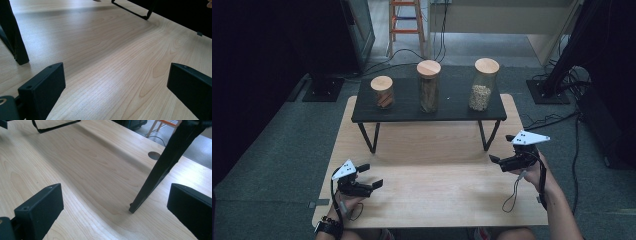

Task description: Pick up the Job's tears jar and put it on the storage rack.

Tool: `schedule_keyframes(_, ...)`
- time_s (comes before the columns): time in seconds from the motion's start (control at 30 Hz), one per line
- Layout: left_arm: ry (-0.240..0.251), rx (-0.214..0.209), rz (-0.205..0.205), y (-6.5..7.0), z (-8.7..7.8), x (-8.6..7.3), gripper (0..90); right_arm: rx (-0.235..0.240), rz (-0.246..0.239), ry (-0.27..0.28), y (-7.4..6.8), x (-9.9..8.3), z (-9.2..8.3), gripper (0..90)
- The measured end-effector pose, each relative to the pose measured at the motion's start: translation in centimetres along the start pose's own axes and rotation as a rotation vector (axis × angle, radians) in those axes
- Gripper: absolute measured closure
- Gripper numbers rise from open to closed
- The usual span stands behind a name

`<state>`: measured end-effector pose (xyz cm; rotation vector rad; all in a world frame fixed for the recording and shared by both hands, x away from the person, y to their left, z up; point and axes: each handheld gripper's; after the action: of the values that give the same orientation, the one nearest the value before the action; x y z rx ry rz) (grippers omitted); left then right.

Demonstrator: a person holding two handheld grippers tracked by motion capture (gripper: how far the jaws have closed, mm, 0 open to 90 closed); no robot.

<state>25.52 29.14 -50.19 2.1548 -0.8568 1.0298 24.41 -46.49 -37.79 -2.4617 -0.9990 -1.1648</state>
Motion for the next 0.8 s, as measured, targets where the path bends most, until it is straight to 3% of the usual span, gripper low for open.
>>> schedule_keyframes(0.63,0.0,0.004,0.001,0.1,0.0,0.0,1.8,0.0,0.031,-0.008,-0.8,-3.8,2.5,0.6)
schedule_keyframes(0.8,0.003,0.003,0.0,0.1,0.0,0.0,1.8,-0.01,0.055,0.018,-1.3,-5.4,3.4,0.6)
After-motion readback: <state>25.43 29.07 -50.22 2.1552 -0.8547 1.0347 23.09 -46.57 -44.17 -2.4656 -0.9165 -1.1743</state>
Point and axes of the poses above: each handheld gripper's, and its own axes: z roughly forward along the jaws, x roughly out of its top, y roughly to its right, and after that the axes turned 10 degrees about -y, right-handed
